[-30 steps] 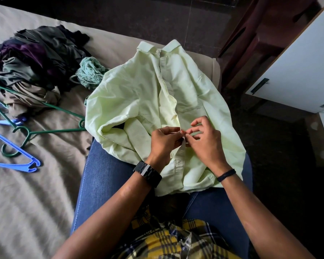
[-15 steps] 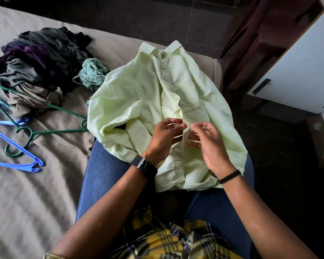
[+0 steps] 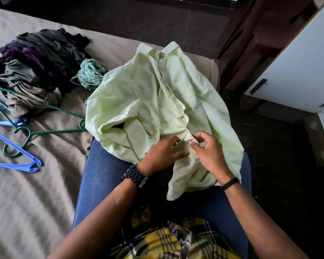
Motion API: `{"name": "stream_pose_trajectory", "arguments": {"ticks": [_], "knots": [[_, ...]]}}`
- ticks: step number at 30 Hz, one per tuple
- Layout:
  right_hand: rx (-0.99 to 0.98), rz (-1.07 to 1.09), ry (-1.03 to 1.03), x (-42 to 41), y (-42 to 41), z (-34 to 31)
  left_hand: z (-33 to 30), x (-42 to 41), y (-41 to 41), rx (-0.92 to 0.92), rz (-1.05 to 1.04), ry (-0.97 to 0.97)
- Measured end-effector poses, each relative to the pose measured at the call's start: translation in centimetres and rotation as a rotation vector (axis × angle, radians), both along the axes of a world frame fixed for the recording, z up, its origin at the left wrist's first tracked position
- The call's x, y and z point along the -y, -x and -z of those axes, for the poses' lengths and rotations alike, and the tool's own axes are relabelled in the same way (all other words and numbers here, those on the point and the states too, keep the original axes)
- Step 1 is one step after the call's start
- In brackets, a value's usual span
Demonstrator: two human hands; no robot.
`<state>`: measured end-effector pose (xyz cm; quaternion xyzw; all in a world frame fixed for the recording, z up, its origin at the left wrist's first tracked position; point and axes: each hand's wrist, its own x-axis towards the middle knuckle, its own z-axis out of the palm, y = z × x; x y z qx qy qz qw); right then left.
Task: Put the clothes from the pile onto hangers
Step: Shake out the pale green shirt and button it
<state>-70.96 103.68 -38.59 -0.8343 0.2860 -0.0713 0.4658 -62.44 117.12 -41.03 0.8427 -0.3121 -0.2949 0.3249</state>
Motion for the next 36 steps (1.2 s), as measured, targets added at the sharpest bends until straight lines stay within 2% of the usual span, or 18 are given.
{"name": "stream_pose_trajectory", "arguments": {"ticks": [4, 6, 8, 11, 13, 15, 18, 21, 23, 25, 27, 30, 32, 36], "knots": [[-0.027, -0.004, 0.086, 0.4, 0.9, -0.6, 0.1, -1.3, 0.8, 0.427, -0.009, -0.172], [-0.043, -0.019, 0.116, 0.7, 1.2, -1.2, -0.5, -1.5, 1.1, 0.558, -0.060, -0.268], [-0.134, -0.116, 0.088, 1.2, 1.4, -1.7, -1.3, -1.7, 1.3, 0.590, -0.084, -0.295], [-0.364, -0.408, 0.018, 1.5, 1.8, -3.0, -2.2, -1.8, 1.4, 0.551, -0.061, -0.275], [-0.428, -0.471, 0.074, 1.8, 1.9, -3.6, -3.4, -1.7, 1.4, 0.499, -0.058, -0.209], [-0.382, -0.338, 0.239, 2.1, 1.8, -4.3, -5.3, -1.5, 1.5, 0.454, -0.070, -0.096], [-0.147, -0.083, 0.555, 2.2, 1.8, -6.2, -8.1, -1.1, 2.3, 0.468, -0.105, 0.031], [0.017, -0.140, 0.645, 0.6, 1.9, -7.8, -8.6, -0.7, 3.6, 0.529, -0.118, 0.120], [-0.030, -0.253, 0.611, -1.0, 2.1, -6.6, -7.0, -0.3, 4.5, 0.381, -0.103, 0.138], [-0.123, -0.316, 0.484, -2.2, 2.4, -3.9, -4.3, -0.1, 5.5, 0.170, -0.140, 0.104], [-0.157, -0.264, 0.313, -2.5, 3.0, -1.8, -2.1, -0.5, 6.2, -0.020, -0.253, 0.097], [-0.168, -0.169, 0.130, -2.3, 3.9, -0.7, -0.7, -1.2, 6.4, -0.175, -0.377, 0.130], [-0.145, -0.157, 0.191, -2.7, 4.5, -0.4, -0.3, -1.3, 6.2, -0.291, -0.366, 0.149], [-0.082, -0.214, 0.529, -3.9, 5.1, 0.1, -0.1, -0.5, 6.9, -0.586, -0.426, 0.299]]}}
